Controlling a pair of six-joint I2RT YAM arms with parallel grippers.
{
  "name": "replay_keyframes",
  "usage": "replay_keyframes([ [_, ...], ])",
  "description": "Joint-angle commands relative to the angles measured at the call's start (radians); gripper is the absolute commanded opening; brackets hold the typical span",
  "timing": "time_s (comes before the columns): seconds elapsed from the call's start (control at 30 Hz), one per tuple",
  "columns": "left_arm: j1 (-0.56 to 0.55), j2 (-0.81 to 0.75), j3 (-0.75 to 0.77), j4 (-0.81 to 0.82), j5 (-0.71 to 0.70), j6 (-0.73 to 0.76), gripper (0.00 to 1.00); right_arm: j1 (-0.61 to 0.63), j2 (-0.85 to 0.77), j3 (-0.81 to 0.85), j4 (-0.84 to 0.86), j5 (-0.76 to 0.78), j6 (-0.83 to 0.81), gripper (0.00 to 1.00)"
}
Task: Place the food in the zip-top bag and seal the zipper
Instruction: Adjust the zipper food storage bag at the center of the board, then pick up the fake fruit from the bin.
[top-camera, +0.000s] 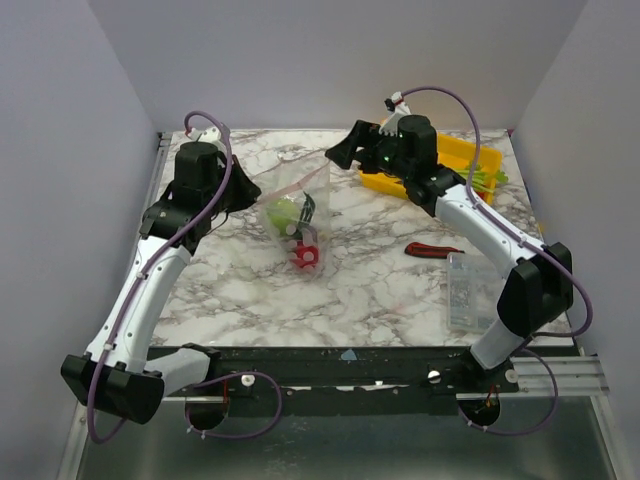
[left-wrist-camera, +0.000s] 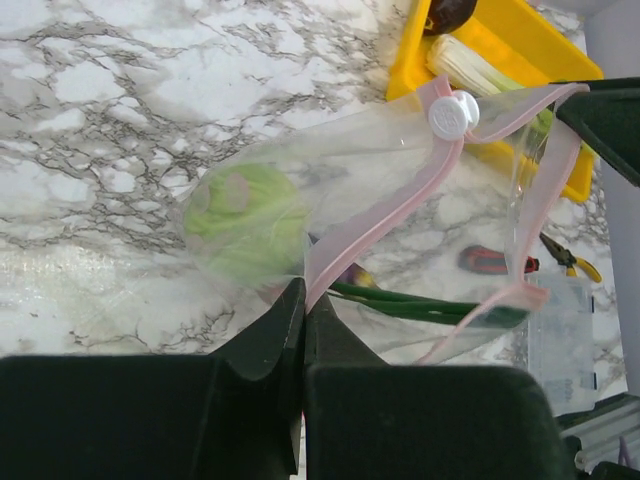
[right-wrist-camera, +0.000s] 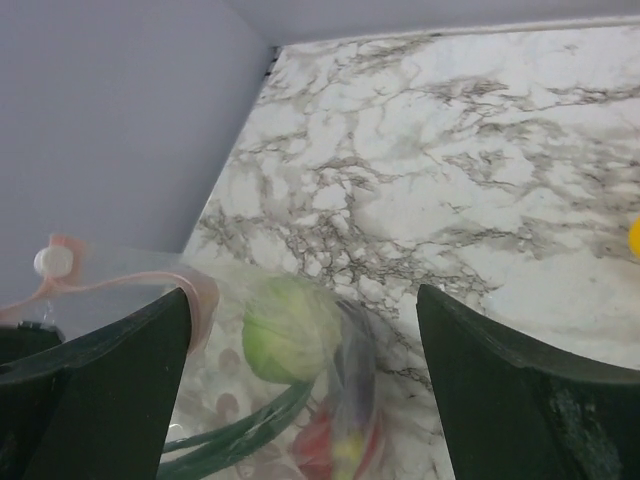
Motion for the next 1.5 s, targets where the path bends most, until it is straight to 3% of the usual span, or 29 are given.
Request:
replay_keyframes([
  [0.0, 0.016, 0.039, 0.058, -0.042, -0.058, -0.005, 0.0, -0.027, 0.043, 0.024, 0.161, -0.365, -0.075, 0.98],
  [0.13, 0.017, 0.07, 0.085, -0.042, -0.051, -0.027, 0.0, 0.042, -0.002, -0.011, 0.146, -0.411, -0.13, 1.0],
  [0.37, 0.018, 0.047, 0.084, -0.042, -0.071, -0.032, 0.0, 0.101, -0.089, 0.005, 0.054, -0.175, -0.094, 1.0],
  [0.5, 0.02, 0.017, 0.088, -0.053, -0.127, -0.004, 0.0, 0.101, -0.102, 0.056, 0.085, -0.241, -0.121, 1.0],
  [0.6, 0.024, 0.007, 0.109, -0.069, -0.153, 0.012, 0.0, 0.1, -0.088, 0.115, 0.063, -0.107, -0.113, 1.0],
  [0.73, 0.024, -0.011, 0.121, -0.075, -0.184, 0.037, 0.0, 0.062, -0.002, 0.231, -0.076, 0.233, -0.102, 1.0],
  [0.87, 0.026, -0.01, 0.129, -0.069, -0.15, 0.071, 0.0, -0.049, 0.099, 0.261, -0.084, 0.325, -0.035, 1.0],
  [1.17, 0.026, 0.07, 0.122, -0.075, 0.06, 0.06, 0.0, -0.271, 0.373, 0.295, 0.034, 0.295, 0.07, 0.99],
  [1.47, 0.026, 0.114, 0.146, -0.084, 0.147, 0.058, 0.0, -0.328, 0.64, 0.47, 0.127, 0.292, 0.025, 0.95],
])
